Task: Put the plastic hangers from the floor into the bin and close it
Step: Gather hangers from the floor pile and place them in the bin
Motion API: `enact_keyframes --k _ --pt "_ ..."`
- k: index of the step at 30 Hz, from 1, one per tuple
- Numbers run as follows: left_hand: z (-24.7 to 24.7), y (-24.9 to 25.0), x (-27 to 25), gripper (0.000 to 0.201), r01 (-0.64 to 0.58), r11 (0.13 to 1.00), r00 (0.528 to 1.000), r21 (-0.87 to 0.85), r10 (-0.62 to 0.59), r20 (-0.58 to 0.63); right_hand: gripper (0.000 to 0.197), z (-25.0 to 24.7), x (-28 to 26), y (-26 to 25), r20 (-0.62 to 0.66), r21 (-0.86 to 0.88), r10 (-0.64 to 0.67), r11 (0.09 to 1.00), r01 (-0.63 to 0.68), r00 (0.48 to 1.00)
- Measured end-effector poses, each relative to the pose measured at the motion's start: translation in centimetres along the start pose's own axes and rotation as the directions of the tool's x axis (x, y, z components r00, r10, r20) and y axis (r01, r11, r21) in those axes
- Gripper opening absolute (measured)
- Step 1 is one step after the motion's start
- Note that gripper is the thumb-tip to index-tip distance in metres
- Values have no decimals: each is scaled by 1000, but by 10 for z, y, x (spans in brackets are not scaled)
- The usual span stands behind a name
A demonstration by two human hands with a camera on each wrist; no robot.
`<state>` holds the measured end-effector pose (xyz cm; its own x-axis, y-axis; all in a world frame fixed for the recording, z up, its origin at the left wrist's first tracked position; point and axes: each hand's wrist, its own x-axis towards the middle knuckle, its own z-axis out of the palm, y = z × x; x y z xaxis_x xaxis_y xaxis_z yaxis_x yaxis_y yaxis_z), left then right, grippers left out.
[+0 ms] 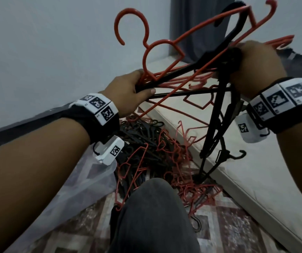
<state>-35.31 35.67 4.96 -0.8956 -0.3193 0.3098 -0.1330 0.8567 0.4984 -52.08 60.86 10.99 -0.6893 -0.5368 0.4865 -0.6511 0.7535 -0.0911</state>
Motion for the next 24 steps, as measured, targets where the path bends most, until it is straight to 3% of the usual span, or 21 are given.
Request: enact_keyframes --k 3,9,15,19,22,24 --pt "9 -2 -4 35 -11 999 997 54 7 71 17 17 -7 8 186 5 -14 1000 14 982" --pt "30 -18 -17 33 -26 985 973 168 -13 230 44 83 -41 13 477 81 57 991 -109 877" --pt "46 -35 -23 34 -9 967 933 256 -84 350 20 146 -71 13 627 58 105 982 -181 772" --pt "48 -39 -19 32 -7 963 936 269 -88 341 22 152 -71 18 616 121 103 967 -223 781" --pt "35 -39 -7 41 -6 961 953 278 -79 291 46 135 -63 22 561 233 61 945 -228 826" --pt "23 -37 0 41 18 961 959 276 -94 267 42 122 -56 28 509 295 61 925 -240 859"
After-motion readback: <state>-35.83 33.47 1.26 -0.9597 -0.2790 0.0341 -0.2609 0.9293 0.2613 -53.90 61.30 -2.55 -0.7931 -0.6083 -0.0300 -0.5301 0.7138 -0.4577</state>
